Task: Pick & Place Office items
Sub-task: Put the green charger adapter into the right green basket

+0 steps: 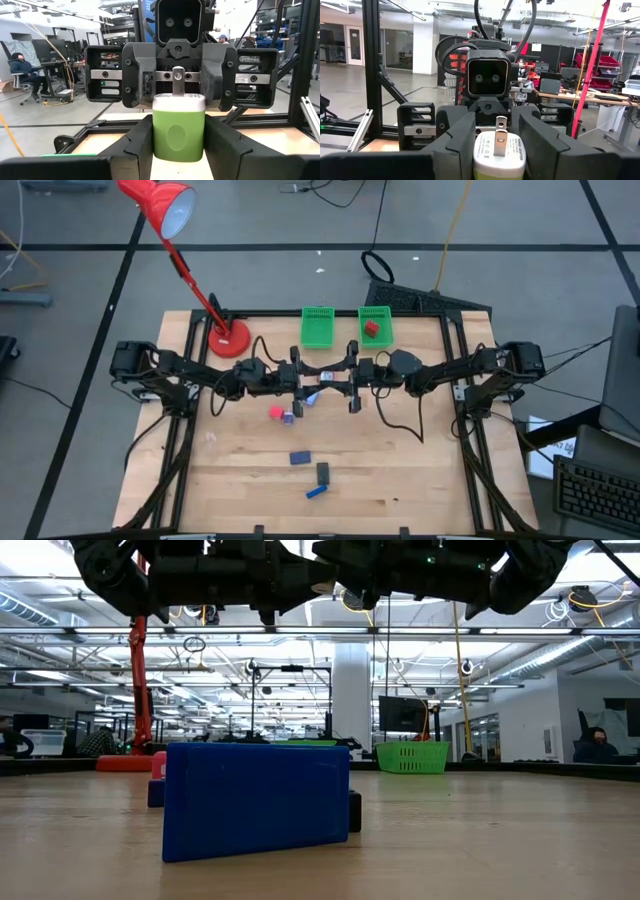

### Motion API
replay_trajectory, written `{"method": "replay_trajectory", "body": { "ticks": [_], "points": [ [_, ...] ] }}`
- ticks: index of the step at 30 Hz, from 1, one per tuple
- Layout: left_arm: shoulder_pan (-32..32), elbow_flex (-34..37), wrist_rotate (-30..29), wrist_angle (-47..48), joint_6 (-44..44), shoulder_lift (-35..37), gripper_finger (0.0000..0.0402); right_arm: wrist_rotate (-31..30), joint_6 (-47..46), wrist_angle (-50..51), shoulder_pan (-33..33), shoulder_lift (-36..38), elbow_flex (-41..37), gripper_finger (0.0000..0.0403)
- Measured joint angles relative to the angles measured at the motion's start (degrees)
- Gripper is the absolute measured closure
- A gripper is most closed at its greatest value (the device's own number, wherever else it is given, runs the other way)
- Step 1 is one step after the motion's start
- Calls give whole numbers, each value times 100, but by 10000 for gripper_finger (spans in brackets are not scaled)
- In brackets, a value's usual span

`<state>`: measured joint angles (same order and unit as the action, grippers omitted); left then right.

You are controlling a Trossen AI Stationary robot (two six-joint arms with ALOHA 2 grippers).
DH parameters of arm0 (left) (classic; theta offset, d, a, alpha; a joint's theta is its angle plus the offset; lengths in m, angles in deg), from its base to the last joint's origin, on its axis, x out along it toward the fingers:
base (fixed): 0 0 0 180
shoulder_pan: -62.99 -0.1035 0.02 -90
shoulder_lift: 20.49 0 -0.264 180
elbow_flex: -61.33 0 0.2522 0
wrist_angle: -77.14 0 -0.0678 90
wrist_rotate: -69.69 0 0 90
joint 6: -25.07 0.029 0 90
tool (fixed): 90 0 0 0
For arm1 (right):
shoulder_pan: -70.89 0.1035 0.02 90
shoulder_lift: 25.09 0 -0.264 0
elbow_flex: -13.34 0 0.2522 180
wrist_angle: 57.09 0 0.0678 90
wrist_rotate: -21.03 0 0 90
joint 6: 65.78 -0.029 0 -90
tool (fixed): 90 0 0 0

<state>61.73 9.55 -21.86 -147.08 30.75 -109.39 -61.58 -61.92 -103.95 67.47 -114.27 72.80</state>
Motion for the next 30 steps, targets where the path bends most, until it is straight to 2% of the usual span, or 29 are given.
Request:
{"method": "replay_trajectory", "body": {
  "ticks": [6,14,17,24,30],
  "points": [
    [0,0,1,49,-14,0,268,7,-14,15,0,0,-3,280],
    [20,2,-6,93,-149,0,255,-9,-36,44,0,0,-7,280],
    [63,2,-31,109,-143,0,262,1,-35,44,2,0,-7,280],
    [60,9,-131,385,-168,-17,265,13,-68,-23,4,11,-6,230],
    [59,9,-161,444,-190,-4,262,173,-489,571,4,319,107,222]
  ]
}}
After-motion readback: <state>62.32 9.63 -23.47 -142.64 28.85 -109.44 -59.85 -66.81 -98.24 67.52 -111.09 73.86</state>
